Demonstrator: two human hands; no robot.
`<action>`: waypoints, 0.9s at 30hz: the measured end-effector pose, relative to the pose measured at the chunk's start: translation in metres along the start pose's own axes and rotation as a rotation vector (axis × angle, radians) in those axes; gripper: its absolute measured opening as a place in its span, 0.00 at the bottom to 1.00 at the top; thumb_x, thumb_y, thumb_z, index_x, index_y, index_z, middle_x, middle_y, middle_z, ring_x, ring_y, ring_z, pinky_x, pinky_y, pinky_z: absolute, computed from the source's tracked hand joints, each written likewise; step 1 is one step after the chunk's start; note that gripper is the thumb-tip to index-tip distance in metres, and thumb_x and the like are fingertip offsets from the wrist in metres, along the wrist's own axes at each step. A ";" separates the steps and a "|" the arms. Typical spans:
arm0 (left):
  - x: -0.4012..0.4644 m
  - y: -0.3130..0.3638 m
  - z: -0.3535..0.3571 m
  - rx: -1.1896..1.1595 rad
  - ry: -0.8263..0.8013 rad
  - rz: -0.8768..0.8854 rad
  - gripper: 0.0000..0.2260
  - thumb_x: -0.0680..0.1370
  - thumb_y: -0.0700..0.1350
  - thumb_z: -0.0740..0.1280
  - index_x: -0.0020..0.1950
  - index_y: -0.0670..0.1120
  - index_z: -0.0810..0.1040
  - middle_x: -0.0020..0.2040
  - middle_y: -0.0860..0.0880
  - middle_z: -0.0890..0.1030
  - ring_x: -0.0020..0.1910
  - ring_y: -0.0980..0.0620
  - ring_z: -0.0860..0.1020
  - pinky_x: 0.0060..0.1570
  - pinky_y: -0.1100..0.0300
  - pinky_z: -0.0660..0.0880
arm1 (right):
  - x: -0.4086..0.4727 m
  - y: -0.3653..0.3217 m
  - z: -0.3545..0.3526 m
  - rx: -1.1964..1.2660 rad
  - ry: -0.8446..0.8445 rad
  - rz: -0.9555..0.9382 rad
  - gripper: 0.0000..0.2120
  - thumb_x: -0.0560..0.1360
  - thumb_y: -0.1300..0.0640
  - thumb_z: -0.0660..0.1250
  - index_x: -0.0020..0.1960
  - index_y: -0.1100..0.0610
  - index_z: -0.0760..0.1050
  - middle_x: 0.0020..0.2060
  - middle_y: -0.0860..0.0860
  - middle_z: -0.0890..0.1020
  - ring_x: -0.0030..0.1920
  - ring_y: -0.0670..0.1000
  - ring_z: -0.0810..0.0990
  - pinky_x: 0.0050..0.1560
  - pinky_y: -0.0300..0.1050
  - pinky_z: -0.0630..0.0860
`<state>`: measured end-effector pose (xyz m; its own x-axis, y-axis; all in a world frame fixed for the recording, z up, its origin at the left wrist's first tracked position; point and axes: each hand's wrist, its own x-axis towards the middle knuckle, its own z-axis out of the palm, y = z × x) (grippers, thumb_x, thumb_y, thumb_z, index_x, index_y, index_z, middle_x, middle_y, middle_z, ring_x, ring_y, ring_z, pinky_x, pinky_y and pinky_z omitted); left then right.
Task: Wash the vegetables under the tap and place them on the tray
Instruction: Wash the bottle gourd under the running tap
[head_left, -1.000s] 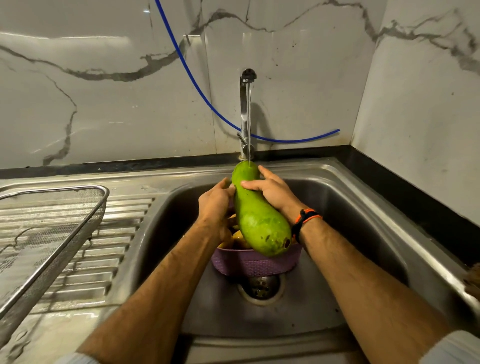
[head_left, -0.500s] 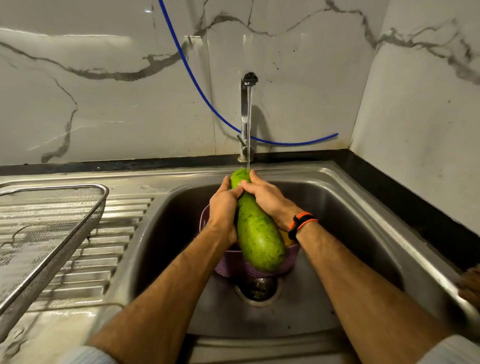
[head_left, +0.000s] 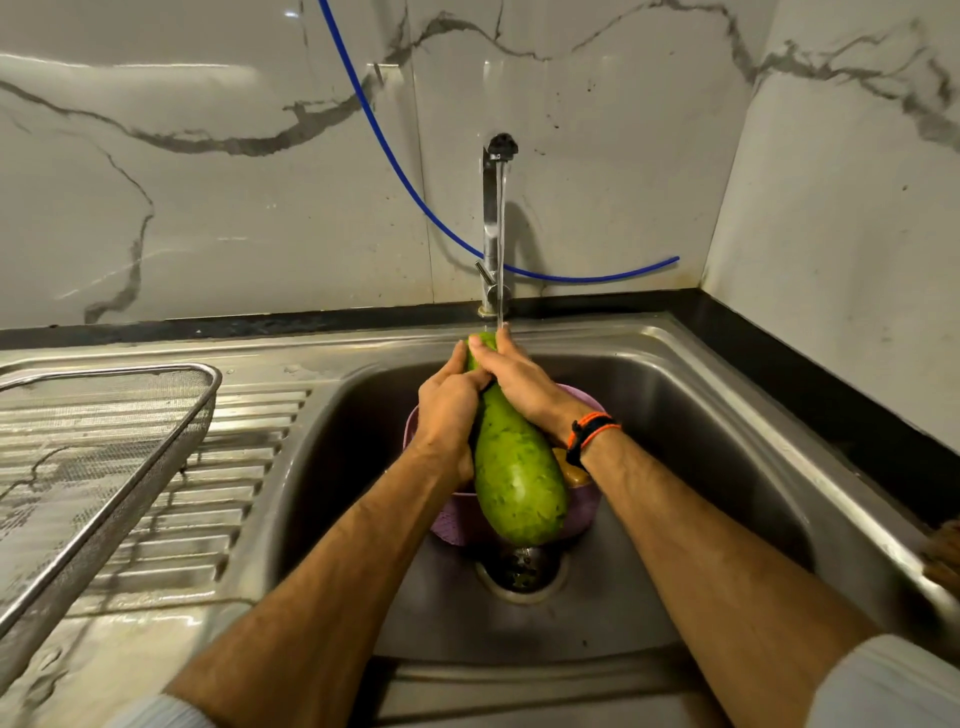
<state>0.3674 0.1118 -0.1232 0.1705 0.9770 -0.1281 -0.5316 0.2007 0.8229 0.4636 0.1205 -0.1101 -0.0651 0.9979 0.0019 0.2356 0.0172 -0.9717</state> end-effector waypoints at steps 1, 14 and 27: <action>0.001 0.000 0.002 -0.005 -0.002 0.005 0.22 0.79 0.35 0.63 0.72 0.49 0.74 0.63 0.42 0.81 0.58 0.42 0.82 0.61 0.38 0.76 | 0.002 0.001 -0.001 -0.013 0.016 -0.008 0.38 0.79 0.36 0.57 0.80 0.48 0.42 0.80 0.51 0.45 0.79 0.52 0.48 0.78 0.56 0.50; -0.001 0.005 0.008 0.040 0.037 0.040 0.19 0.79 0.35 0.63 0.70 0.45 0.76 0.59 0.42 0.83 0.57 0.42 0.83 0.61 0.40 0.77 | 0.004 0.011 0.000 -0.018 0.012 -0.008 0.50 0.68 0.26 0.57 0.80 0.48 0.42 0.80 0.49 0.46 0.79 0.52 0.49 0.77 0.59 0.53; -0.011 0.002 0.006 0.109 0.011 0.006 0.23 0.79 0.34 0.62 0.74 0.48 0.72 0.62 0.42 0.81 0.58 0.42 0.82 0.59 0.39 0.77 | 0.005 0.009 -0.001 -0.036 0.061 0.016 0.42 0.76 0.32 0.57 0.80 0.50 0.43 0.80 0.52 0.48 0.79 0.55 0.52 0.77 0.59 0.55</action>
<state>0.3695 0.1013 -0.1169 0.1579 0.9791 -0.1284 -0.4391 0.1861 0.8790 0.4663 0.1261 -0.1185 -0.0019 1.0000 0.0022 0.2707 0.0026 -0.9627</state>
